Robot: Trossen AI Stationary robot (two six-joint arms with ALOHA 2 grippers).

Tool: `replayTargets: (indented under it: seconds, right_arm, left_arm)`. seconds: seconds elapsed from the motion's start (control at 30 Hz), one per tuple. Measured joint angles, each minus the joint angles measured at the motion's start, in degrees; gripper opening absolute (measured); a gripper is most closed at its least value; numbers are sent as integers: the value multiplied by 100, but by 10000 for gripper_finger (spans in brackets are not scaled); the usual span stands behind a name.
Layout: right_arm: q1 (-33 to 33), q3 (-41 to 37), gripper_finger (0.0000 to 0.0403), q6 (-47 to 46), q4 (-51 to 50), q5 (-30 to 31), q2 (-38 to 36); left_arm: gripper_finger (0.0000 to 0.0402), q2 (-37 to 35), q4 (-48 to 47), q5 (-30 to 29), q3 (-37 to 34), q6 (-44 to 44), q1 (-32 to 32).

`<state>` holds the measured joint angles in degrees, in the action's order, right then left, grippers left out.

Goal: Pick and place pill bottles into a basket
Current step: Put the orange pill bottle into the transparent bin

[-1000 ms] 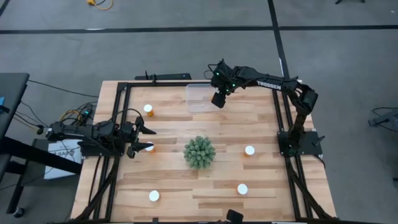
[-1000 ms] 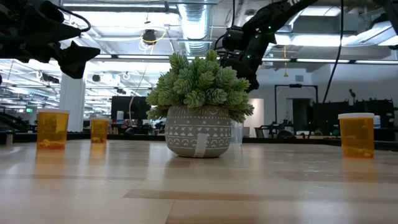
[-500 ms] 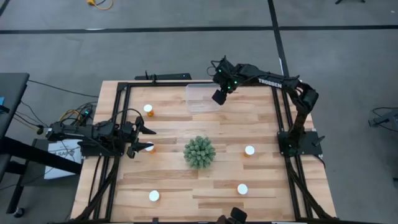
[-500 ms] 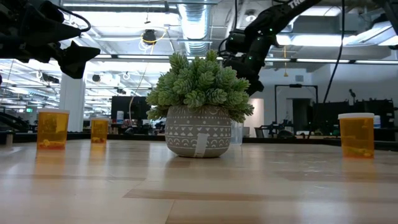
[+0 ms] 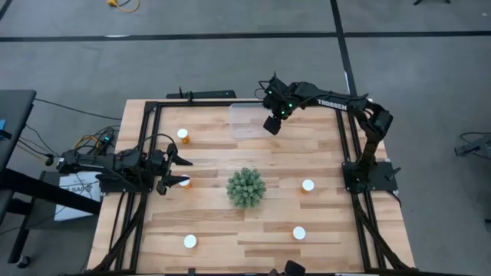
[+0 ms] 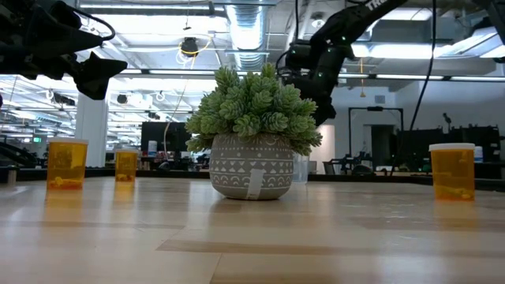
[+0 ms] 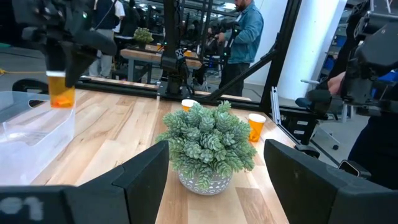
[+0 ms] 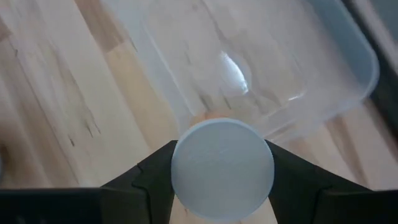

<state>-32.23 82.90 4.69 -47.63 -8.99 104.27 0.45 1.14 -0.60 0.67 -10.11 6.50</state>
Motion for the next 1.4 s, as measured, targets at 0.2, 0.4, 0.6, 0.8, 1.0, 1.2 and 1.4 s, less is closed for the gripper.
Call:
replayTargets:
  seconds: [0.2, 0.4, 0.6, 0.8, 1.0, 1.2, 1.4]
  right_arm:
    - [-2, -378, 198, 15, 281, -1, 2]
    - [-4, -478, 196, 24, 382, -1, 2]
    - [-3, -478, 197, 37, 526, -14, 2]
    - [92, -478, 201, 140, 602, -18, 2]
    - [200, -478, 213, 138, 683, -7, 4]
    - [223, -478, 216, -15, 701, 299, 9]
    - [220, -478, 232, -16, 693, 371, 9]
  left_arm:
    - [254, 0, 1, 0, 1, 0, 0]
    - [254, -1, -1, 0, 0, 0, 0]
    - [254, -1, 0, 0, 1, 0, 0]
    - [254, -2, -1, 0, -1, -2, 0]
    - [254, 0, -1, 0, 0, 0, 0]
    - [254, -1, -1, 0, 0, 0, 0]
    - [254, 0, -1, 0, -1, 0, 0]
